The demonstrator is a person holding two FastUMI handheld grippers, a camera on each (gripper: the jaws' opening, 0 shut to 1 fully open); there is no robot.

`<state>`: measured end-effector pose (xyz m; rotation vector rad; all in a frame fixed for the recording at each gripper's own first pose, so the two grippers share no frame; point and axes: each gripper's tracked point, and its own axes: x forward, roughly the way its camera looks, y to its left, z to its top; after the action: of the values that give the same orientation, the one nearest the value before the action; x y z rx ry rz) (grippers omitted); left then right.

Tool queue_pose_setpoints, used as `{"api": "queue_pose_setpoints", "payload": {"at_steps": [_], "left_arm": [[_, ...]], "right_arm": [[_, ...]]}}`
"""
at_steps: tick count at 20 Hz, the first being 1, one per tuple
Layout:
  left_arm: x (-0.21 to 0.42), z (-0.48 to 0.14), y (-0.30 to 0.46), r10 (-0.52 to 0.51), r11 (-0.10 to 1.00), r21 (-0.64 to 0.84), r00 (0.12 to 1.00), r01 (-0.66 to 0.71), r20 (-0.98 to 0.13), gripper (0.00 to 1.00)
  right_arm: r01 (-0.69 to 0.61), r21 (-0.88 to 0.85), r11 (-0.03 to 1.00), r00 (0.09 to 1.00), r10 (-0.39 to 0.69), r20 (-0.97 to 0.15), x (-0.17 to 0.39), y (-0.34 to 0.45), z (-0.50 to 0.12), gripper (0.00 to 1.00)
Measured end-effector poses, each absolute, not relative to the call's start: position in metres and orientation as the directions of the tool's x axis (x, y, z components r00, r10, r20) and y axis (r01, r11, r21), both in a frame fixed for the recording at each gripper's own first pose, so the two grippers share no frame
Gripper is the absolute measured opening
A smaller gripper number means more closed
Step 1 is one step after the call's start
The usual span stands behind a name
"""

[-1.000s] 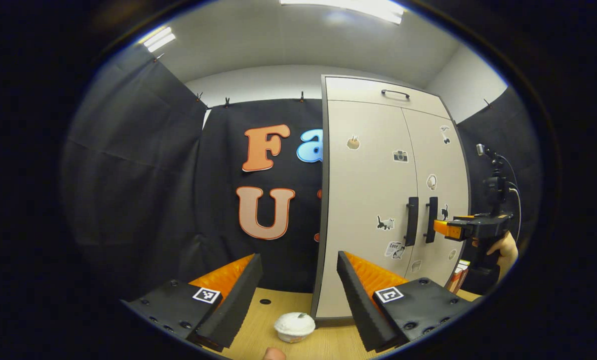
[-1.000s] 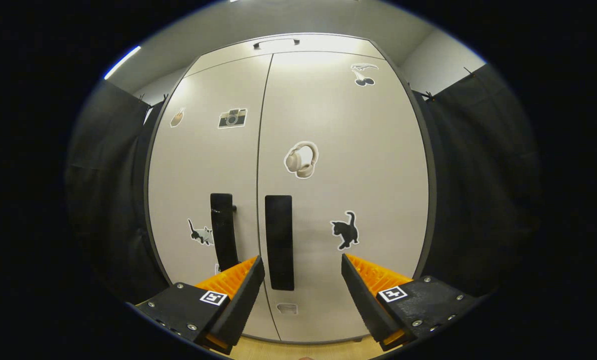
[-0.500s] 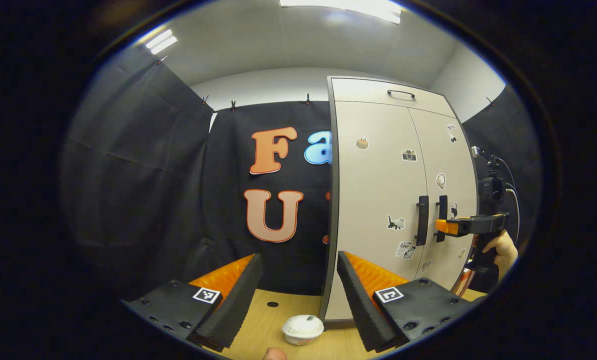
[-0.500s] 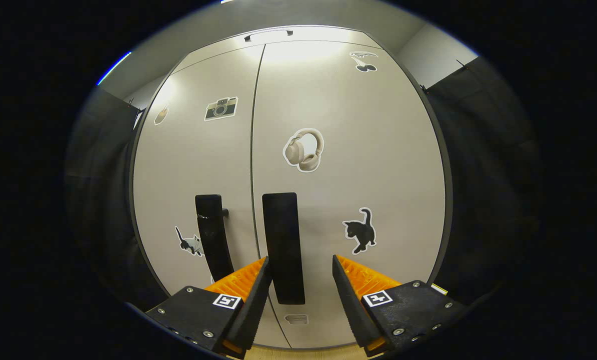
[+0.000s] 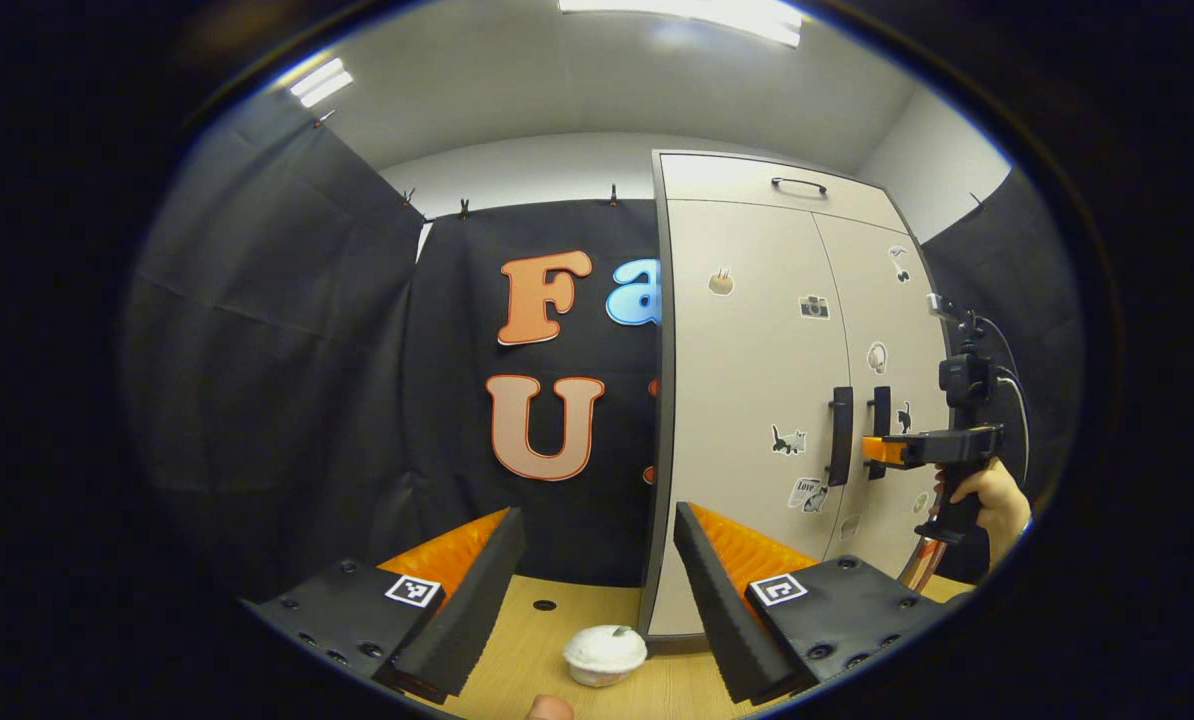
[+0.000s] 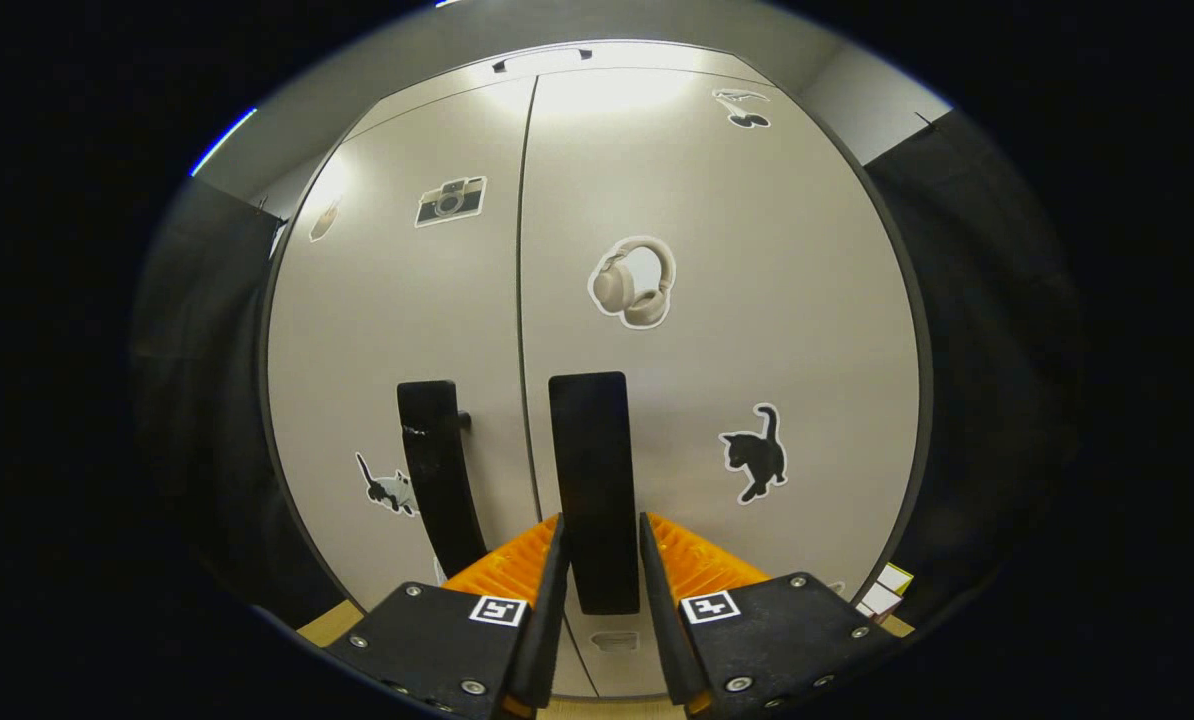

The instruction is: Open the right door of the double-door shoe cabinet with the right hand, and open the left door with the left hand.

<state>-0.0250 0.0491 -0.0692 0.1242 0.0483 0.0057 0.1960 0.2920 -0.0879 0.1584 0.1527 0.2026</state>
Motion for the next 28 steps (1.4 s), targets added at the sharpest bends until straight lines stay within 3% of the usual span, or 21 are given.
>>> {"api": "queue_pose_setpoints", "payload": {"at_steps": [1, 6, 11, 19, 28], "left_arm": [[-0.025, -0.070, 0.049, 0.008, 0.992, 0.124, 0.999, -0.002, -0.049, 0.96], [-0.031, -0.068, 0.045, 0.007, 0.992, 0.129, 0.999, 0.000, -0.050, 0.96], [-0.043, -0.066, 0.039, -0.009, 0.993, 0.120, 0.999, 0.015, -0.052, 0.96], [-0.053, -0.069, 0.026, 0.001, 0.995, 0.096, 0.998, 0.005, -0.065, 0.96], [-0.070, -0.066, -0.020, -0.060, 0.993, 0.102, 0.996, 0.067, -0.064, 0.96]], "right_arm": [[-0.184, 0.168, 0.968, 0.969, 0.208, -0.134, 0.196, 0.293, -0.088, 0.36], [-0.182, 0.154, 0.971, 0.971, 0.202, -0.128, 0.195, 0.291, -0.089, 0.30], [-0.189, 0.137, 0.972, 0.970, 0.207, -0.125, 0.188, 0.289, -0.088, 0.18], [-0.273, 0.108, 0.956, 0.951, 0.285, -0.122, 0.160, 0.277, -0.077, 0.16], [-0.338, 0.114, 0.934, 0.933, 0.349, -0.090, 0.133, 0.252, -0.070, 0.11]]}}
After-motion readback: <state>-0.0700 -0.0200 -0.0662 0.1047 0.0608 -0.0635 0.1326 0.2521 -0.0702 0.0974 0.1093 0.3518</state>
